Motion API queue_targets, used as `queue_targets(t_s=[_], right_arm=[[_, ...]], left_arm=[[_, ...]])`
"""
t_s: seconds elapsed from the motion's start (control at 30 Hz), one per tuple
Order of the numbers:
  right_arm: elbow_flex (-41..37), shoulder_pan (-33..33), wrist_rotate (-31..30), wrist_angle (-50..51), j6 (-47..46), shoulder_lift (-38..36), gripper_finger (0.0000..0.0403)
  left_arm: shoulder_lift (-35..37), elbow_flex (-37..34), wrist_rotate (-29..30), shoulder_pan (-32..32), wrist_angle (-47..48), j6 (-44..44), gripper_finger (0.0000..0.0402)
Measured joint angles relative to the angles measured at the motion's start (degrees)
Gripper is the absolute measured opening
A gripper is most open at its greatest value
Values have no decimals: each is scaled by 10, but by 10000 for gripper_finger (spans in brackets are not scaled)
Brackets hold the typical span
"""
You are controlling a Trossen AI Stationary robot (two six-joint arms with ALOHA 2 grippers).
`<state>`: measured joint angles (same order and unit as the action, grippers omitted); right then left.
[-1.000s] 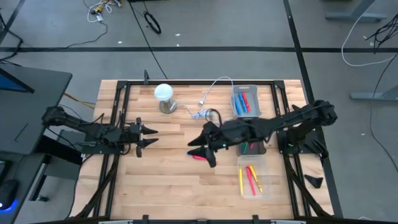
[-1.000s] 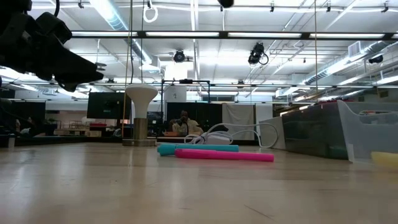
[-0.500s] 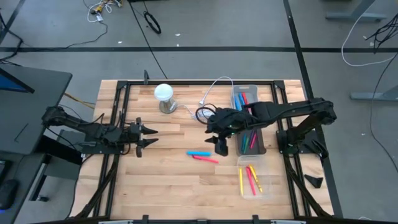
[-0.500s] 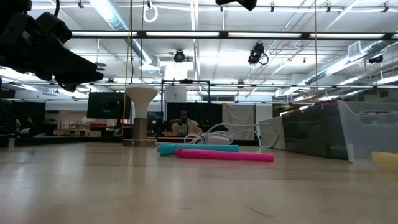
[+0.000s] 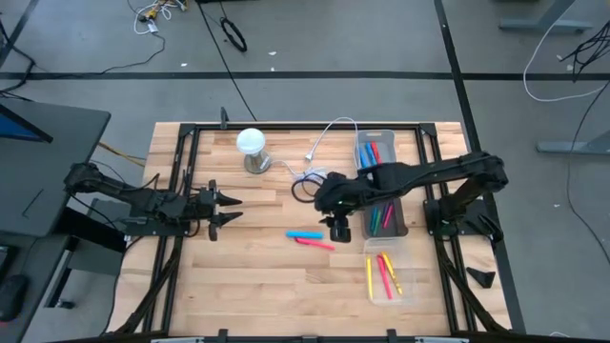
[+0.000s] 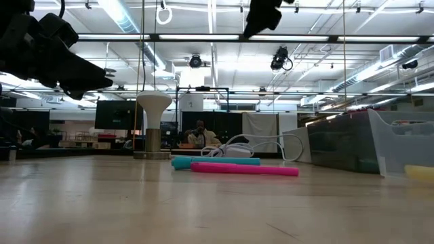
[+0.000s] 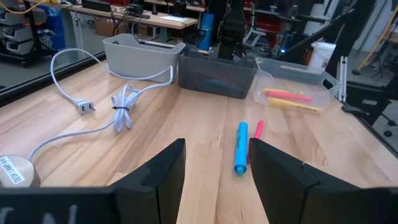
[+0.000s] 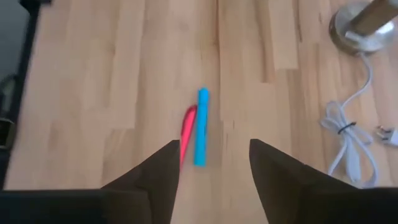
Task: Pick & Place Markers
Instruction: Put the blue highlighter into the gray bin
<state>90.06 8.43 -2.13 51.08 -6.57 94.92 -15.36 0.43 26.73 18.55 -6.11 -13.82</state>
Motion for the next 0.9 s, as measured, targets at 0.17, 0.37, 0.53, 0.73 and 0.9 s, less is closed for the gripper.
queue_targets(t_s=[0.17,0.37,0.53,0.73,0.9], right_arm=[[-47,0,-2,-64,27,21,207],[-109,1,1,-158,13,51,201],[-119,10,3,-161,10,99,194],[-119,18,3,-164,-26,151,187],[-119,21,2,-163,-35,181,178]], left_arm=[[0,0,0,0,0,0,183],[0,0,0,0,0,0,183],[0,0,0,0,0,0,183],[0,0,0,0,0,0,183],[0,0,0,0,0,0,183]])
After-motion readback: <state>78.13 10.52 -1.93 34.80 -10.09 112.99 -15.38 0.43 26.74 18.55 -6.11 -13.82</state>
